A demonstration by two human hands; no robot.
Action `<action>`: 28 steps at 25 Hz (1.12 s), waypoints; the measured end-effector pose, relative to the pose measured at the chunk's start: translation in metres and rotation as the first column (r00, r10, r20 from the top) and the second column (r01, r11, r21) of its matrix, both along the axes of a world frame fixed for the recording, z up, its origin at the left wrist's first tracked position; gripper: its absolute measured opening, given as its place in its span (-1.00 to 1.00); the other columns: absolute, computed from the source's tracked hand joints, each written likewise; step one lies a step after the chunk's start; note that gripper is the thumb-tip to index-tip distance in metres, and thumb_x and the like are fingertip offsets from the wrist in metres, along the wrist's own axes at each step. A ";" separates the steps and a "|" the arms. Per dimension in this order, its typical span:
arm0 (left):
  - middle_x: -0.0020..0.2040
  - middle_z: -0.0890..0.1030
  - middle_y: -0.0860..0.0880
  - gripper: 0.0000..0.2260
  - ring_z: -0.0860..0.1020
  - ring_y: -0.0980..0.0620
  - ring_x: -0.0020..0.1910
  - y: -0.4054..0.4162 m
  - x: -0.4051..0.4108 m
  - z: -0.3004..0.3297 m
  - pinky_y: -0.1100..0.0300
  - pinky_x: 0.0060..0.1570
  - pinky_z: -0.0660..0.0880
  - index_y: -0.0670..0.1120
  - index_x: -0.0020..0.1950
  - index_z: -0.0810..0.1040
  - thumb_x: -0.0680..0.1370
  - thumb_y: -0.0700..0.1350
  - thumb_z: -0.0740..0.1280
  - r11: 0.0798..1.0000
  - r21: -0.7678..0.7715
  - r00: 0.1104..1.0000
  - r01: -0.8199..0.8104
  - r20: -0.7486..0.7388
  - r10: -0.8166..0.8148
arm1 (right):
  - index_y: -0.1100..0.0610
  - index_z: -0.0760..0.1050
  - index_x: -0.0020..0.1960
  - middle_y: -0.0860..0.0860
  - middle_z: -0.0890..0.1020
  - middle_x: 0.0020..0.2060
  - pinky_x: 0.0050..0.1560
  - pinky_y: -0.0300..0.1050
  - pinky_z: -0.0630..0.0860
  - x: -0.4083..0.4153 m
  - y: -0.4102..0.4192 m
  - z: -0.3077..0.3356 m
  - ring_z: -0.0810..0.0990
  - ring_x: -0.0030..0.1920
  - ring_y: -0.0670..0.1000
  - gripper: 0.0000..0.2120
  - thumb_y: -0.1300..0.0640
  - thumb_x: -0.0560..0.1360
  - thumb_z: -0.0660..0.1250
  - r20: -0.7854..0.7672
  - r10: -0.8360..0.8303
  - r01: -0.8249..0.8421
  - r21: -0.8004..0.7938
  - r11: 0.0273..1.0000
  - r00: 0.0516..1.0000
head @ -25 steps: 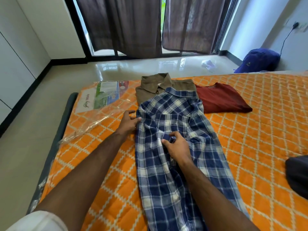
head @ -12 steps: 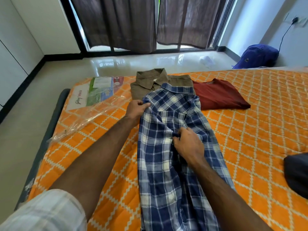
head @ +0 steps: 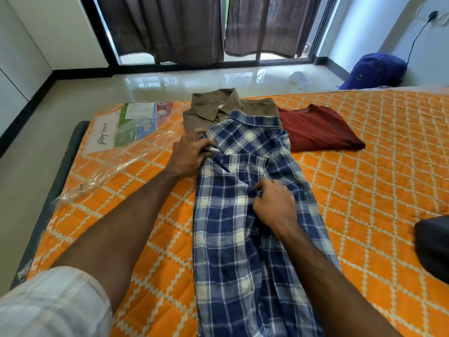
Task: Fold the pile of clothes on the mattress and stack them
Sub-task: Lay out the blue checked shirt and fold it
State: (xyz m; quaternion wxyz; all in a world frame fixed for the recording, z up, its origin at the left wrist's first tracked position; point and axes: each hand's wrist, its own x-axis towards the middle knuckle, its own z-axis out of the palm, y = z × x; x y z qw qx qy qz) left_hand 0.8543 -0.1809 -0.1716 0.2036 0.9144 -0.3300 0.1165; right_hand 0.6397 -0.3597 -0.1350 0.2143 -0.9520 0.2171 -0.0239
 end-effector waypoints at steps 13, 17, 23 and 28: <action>-0.10 0.59 -0.08 -0.66 0.55 -0.10 -0.10 -0.030 0.021 0.019 -0.05 0.03 0.39 -0.08 0.02 0.53 0.55 0.19 0.35 0.948 0.234 0.963 -0.216 0.213 0.167 | 0.06 0.42 0.32 0.05 0.41 0.29 0.35 0.12 0.36 -0.016 0.002 -0.001 0.39 0.30 0.10 -0.71 0.11 0.61 0.25 0.119 0.033 -0.005 -0.231 0.973 0.992; -0.03 0.61 -0.10 -0.63 0.55 -0.09 -0.13 -0.033 0.020 0.019 -0.01 -0.02 0.40 -0.10 0.08 0.49 0.51 0.18 0.41 0.948 0.228 0.969 -0.220 0.165 0.185 | -0.01 0.01 0.64 0.00 0.00 0.64 0.61 0.18 -0.20 -0.050 0.071 -0.008 -0.09 0.63 0.07 -0.41 -0.17 0.69 0.07 -0.064 0.546 -0.549 -0.067 0.833 0.835; 0.33 0.31 -0.19 -0.38 0.33 0.02 0.24 -0.006 -0.033 0.004 0.16 0.18 0.40 -0.17 0.39 0.28 0.50 0.03 0.51 0.864 -0.401 0.921 -0.306 -0.354 0.163 | 0.03 0.37 0.43 -0.04 0.38 0.39 0.43 -0.06 0.35 -0.103 0.047 -0.034 0.34 0.40 -0.05 -0.62 -0.06 0.65 0.23 0.226 0.119 -0.170 0.221 0.960 0.967; 0.14 0.64 -0.18 -0.60 0.62 -0.01 -0.12 0.027 -0.131 0.000 0.15 -0.28 0.53 -0.16 0.25 0.50 0.56 0.08 0.43 0.663 -0.368 0.449 -0.652 -0.892 -0.054 | 0.04 0.48 0.15 -0.12 0.55 -0.12 -0.24 -0.26 0.43 -0.083 0.008 -0.018 0.56 -0.14 -0.13 -0.87 0.04 0.63 0.33 -0.005 -0.158 0.138 0.512 0.848 0.987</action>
